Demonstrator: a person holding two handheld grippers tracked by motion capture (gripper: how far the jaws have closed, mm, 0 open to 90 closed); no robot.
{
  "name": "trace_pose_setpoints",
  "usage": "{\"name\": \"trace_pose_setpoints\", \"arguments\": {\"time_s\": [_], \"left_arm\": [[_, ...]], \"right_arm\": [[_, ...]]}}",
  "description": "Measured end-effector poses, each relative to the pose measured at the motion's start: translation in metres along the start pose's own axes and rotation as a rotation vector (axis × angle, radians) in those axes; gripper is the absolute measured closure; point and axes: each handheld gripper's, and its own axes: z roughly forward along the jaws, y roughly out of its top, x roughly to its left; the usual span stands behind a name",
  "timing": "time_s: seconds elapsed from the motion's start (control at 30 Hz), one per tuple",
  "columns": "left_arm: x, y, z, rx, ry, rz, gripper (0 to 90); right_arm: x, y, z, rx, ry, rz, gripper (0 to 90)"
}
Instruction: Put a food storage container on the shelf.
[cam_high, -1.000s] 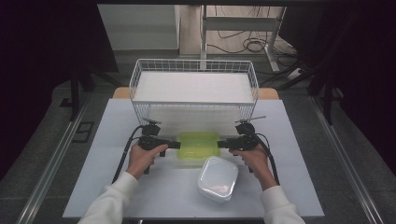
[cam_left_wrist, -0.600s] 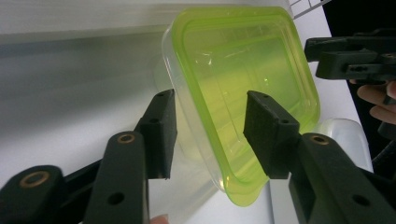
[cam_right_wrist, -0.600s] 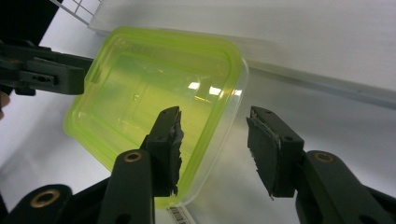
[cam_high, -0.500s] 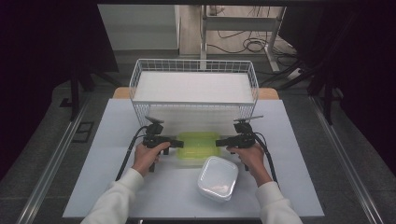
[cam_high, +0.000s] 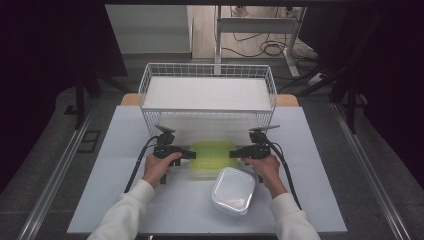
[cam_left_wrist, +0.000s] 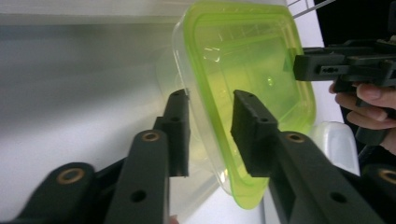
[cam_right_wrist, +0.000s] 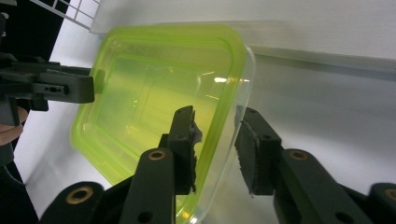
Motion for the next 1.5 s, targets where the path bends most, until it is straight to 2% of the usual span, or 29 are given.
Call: {"name": "trace_pose_setpoints", "arguments": {"time_s": [0.17,0.2,0.37,0.43,0.57,0.63,0.8,0.83,0.9,0.93,0.97,1.0,1.13,1.17,1.3,1.33,1.5], "left_arm": [[0.003,-0.002,0.001,-0.003,-0.038,-0.047,74.4],[0.003,-0.002,0.001,-0.003,-0.044,-0.052,75.5],[0.002,-0.003,-0.002,-0.023,-0.048,-0.054,77.5],[0.001,-0.003,-0.003,-0.032,-0.051,-0.028,78.4],[-0.002,-0.004,-0.003,-0.039,-0.047,-0.025,79.1],[-0.004,-0.005,-0.006,-0.052,-0.049,-0.005,79.2],[-0.009,-0.005,-0.011,-0.075,-0.056,0.019,79.1],[-0.012,-0.005,-0.013,-0.087,-0.053,0.037,79.1],[-0.014,-0.005,-0.014,-0.097,-0.052,0.039,79.1],[-0.015,-0.005,-0.015,-0.101,-0.053,0.060,79.2],[-0.017,-0.006,-0.017,-0.108,-0.050,0.066,79.2],[-0.022,-0.006,-0.019,-0.118,-0.038,0.095,79.3],[-0.027,-0.007,-0.025,-0.138,-0.044,0.118,79.2],[-0.031,-0.006,-0.028,-0.154,-0.039,0.143,79.2],[-0.037,-0.006,-0.032,-0.177,-0.040,0.156,79.3],[-0.039,-0.007,-0.034,-0.189,-0.033,0.170,79.3],[-0.043,-0.007,-0.039,-0.206,-0.036,0.199,79.5]], "right_arm": [[-0.005,-0.001,-0.001,-0.007,0.052,0.063,73.5],[-0.007,-0.002,-0.002,-0.014,0.071,0.069,74.8],[-0.005,-0.002,-0.005,-0.025,0.083,0.066,77.7],[-0.004,-0.002,-0.006,-0.029,0.078,0.061,78.3],[-0.002,-0.003,-0.009,-0.036,0.069,0.041,78.8],[-0.001,-0.003,-0.011,-0.050,0.070,0.018,78.8],[0.002,-0.002,-0.016,-0.076,0.073,-0.007,78.9],[0.004,-0.003,-0.019,-0.086,0.073,-0.016,78.9],[0.005,-0.003,-0.021,-0.094,0.072,-0.022,78.9],[0.008,-0.004,-0.024,-0.113,0.072,-0.043,79.0],[0.008,-0.004,-0.024,-0.113,0.072,-0.043,79.0],[0.011,-0.005,-0.027,-0.126,0.064,-0.064,79.2],[0.014,-0.006,-0.032,-0.152,0.071,-0.082,79.2],[0.017,-0.006,-0.036,-0.175,0.072,-0.098,79.2],[0.021,-0.006,-0.042,-0.199,0.072,-0.121,79.2],[0.025,-0.006,-0.045,-0.214,0.067,-0.143,79.2],[0.032,-0.006,-0.050,-0.234,0.056,-0.177,79.2]]}}
